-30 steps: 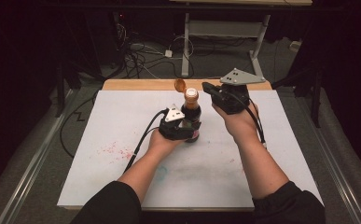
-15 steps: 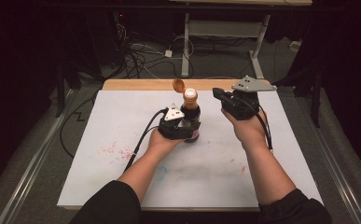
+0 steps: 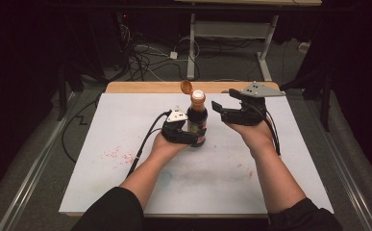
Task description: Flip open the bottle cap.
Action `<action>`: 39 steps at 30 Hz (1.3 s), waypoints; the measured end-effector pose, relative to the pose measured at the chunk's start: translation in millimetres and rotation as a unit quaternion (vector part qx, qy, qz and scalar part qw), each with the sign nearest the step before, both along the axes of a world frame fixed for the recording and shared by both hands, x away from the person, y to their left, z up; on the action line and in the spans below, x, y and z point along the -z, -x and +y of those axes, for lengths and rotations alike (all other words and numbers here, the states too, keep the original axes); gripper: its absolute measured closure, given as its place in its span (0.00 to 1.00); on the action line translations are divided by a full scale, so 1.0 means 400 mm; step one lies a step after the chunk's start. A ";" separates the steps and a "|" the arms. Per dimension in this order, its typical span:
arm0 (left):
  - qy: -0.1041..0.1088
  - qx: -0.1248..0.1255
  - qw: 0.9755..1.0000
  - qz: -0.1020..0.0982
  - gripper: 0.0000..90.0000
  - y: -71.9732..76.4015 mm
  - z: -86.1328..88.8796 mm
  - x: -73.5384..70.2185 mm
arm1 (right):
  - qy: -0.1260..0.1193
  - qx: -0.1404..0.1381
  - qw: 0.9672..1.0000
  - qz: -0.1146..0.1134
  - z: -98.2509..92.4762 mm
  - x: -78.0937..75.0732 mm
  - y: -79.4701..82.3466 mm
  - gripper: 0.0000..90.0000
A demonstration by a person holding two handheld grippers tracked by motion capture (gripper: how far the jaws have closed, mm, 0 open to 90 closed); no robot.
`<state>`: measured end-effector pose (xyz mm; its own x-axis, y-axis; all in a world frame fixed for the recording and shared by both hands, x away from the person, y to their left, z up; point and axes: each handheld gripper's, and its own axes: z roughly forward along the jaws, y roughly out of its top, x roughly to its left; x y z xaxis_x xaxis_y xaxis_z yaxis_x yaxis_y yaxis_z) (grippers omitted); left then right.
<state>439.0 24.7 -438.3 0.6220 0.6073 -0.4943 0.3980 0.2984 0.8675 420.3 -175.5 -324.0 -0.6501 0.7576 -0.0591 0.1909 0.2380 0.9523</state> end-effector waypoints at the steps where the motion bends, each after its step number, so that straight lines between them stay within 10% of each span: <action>1: 0.001 -0.001 1.000 0.004 0.04 0.000 0.002 -0.001 | -0.001 0.001 1.000 0.000 -0.001 0.003 -0.001 0.14; 4: 0.002 -0.004 1.000 0.008 0.00 0.002 0.011 -0.005 | 0.003 0.029 1.000 -0.007 -0.001 0.009 -0.003 0.00; 18: 0.001 0.005 1.000 0.025 0.00 0.029 0.071 0.011 | 0.009 0.022 1.000 0.013 0.006 0.058 -0.009 0.00; 39: -0.015 -0.031 0.999 0.038 0.00 0.138 0.218 0.106 | 0.028 0.038 0.996 0.080 -0.053 0.307 0.054 0.00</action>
